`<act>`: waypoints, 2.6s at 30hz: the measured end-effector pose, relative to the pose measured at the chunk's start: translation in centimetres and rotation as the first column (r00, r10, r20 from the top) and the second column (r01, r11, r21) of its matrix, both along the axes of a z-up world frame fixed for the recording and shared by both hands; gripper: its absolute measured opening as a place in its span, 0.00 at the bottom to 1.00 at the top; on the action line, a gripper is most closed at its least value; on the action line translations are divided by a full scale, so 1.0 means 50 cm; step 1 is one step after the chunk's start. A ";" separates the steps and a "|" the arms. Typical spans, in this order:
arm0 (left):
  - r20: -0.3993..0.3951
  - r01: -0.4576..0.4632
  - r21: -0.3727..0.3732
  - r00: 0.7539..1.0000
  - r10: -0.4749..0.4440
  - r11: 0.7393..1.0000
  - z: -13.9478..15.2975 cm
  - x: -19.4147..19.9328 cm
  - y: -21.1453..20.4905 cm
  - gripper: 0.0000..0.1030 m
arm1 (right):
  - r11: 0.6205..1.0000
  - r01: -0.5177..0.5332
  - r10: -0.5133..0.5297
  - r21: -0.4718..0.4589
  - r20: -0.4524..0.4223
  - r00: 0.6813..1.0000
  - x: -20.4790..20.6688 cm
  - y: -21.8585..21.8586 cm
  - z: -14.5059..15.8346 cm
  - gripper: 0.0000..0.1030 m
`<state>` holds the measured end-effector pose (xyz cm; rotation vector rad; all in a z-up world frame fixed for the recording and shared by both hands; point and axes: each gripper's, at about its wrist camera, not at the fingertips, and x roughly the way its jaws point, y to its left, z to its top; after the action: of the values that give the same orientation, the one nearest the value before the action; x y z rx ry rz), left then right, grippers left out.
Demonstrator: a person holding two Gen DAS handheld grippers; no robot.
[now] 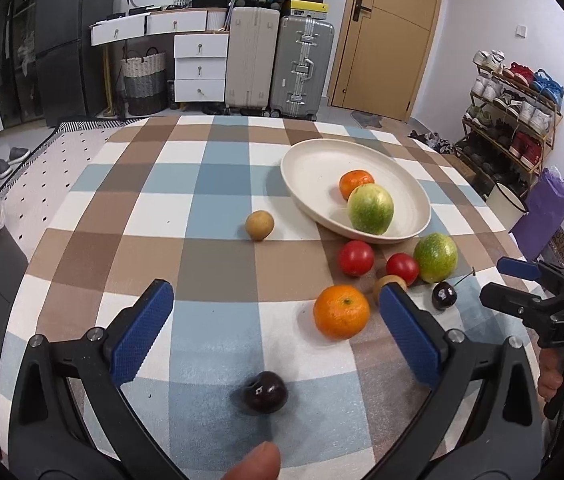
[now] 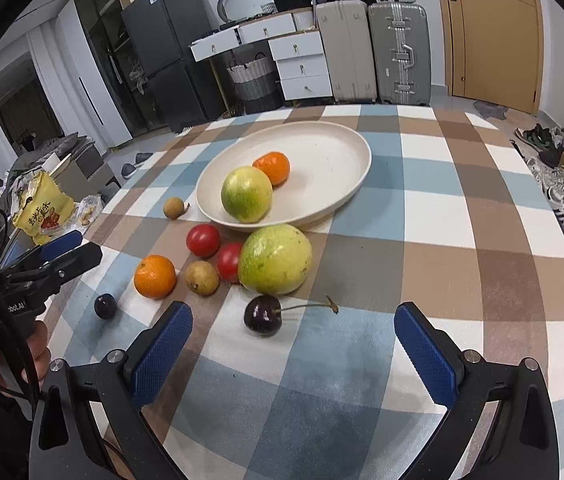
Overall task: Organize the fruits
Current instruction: 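Move the left tool to a dark cherry while the right tool approaches a stemmed cherry, then close the left tool on the dark cherry while the right tool grasps the stemmed cherry, then carry both cherries over the cream plate while both tools open to drop them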
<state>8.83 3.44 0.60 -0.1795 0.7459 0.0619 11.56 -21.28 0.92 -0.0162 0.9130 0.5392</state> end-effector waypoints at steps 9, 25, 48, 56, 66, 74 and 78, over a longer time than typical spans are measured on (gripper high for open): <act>-0.035 -0.021 0.004 0.999 0.021 1.000 -0.029 -0.003 0.013 1.00 | 0.999 -0.008 0.006 -0.038 -0.057 0.998 0.002 0.014 -0.043 0.99; -0.107 -0.026 -0.008 0.994 0.025 1.000 -0.069 -0.016 0.032 0.99 | 0.994 -0.069 0.066 -0.079 -0.040 0.997 -0.001 0.060 -0.065 0.72; -0.179 0.125 0.006 0.976 -0.122 0.992 -0.093 -0.038 -0.001 0.72 | 0.992 -0.067 0.066 -0.104 -0.015 0.998 0.008 0.074 -0.066 0.54; -0.179 0.158 -0.030 0.971 -0.161 0.987 -0.096 -0.039 -0.002 0.24 | 0.992 -0.081 0.080 -0.102 -0.009 0.997 0.004 0.081 -0.066 0.44; -0.149 0.156 -0.039 0.976 -0.161 0.987 -0.082 -0.038 -0.004 0.23 | 0.994 -0.088 0.087 -0.064 -0.017 0.996 0.001 0.072 -0.067 0.25; -0.119 0.158 -0.037 0.980 -0.161 0.987 -0.060 -0.022 -0.015 0.24 | 0.995 -0.081 0.081 -0.049 -0.004 0.997 -0.012 0.050 -0.053 0.25; -0.097 0.157 -0.035 0.982 -0.160 0.987 -0.043 -0.011 -0.025 0.24 | 0.996 -0.082 0.082 -0.044 0.000 0.997 -0.020 0.040 -0.039 0.25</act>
<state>8.30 2.17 -1.54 -0.1432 0.8585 -0.0913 10.58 -19.28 -1.03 -0.0938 0.9249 0.5950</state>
